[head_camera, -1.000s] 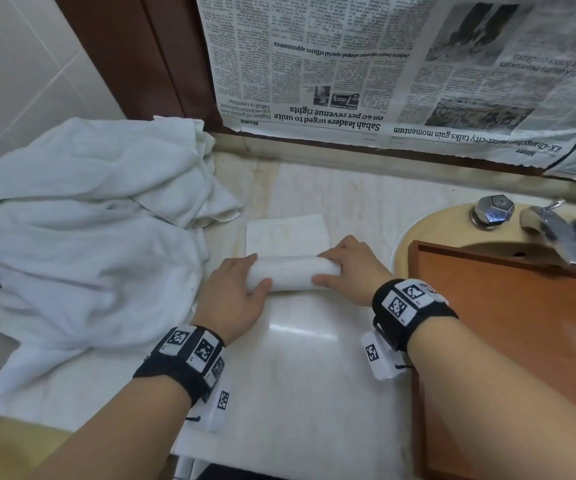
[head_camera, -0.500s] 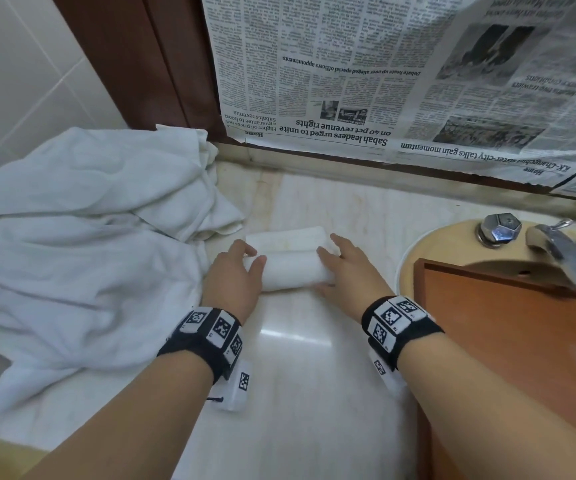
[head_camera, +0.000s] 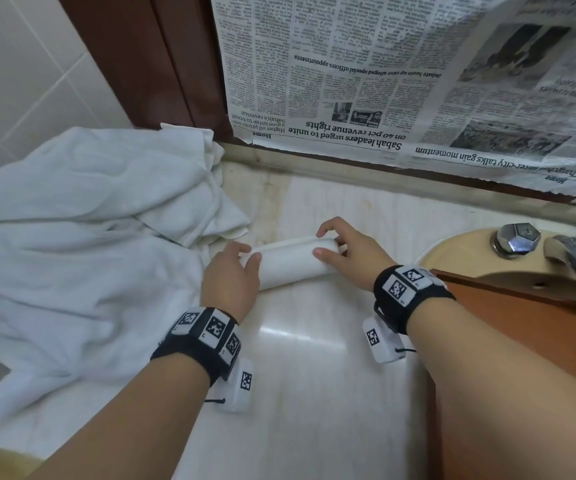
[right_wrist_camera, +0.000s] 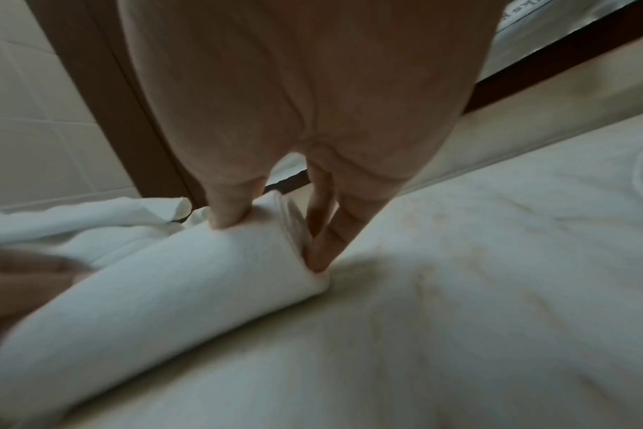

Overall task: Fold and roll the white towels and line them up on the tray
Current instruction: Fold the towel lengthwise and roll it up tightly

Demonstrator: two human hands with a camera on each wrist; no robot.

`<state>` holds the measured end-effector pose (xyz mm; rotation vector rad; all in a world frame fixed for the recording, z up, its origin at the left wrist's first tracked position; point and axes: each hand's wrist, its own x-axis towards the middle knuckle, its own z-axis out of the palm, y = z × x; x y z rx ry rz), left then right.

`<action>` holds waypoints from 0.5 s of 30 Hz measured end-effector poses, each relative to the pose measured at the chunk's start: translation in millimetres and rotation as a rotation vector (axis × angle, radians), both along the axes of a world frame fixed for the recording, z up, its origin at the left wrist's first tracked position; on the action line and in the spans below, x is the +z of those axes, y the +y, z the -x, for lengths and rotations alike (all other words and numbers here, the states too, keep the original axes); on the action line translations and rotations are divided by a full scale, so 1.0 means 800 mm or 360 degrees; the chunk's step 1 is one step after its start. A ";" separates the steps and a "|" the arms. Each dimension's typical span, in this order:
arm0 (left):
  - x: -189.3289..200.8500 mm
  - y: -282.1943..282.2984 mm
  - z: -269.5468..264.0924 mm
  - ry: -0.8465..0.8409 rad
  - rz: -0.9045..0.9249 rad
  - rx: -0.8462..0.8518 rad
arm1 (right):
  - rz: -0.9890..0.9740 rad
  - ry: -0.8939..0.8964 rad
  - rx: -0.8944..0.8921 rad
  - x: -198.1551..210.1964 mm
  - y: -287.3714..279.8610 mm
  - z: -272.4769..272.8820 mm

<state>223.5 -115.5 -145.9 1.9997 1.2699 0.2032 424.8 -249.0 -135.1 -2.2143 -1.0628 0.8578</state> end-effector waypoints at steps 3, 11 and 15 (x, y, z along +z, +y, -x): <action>0.008 0.006 -0.008 0.0015 -0.0166 0.0025 | -0.0048 -0.0362 0.0022 -0.007 0.005 0.010; -0.001 0.010 0.004 0.0414 -0.0484 -0.0457 | 0.0166 -0.0631 0.0430 -0.009 0.025 -0.009; -0.004 0.015 -0.010 0.0231 -0.0241 -0.0250 | 0.0263 -0.0329 0.0417 0.001 0.048 -0.033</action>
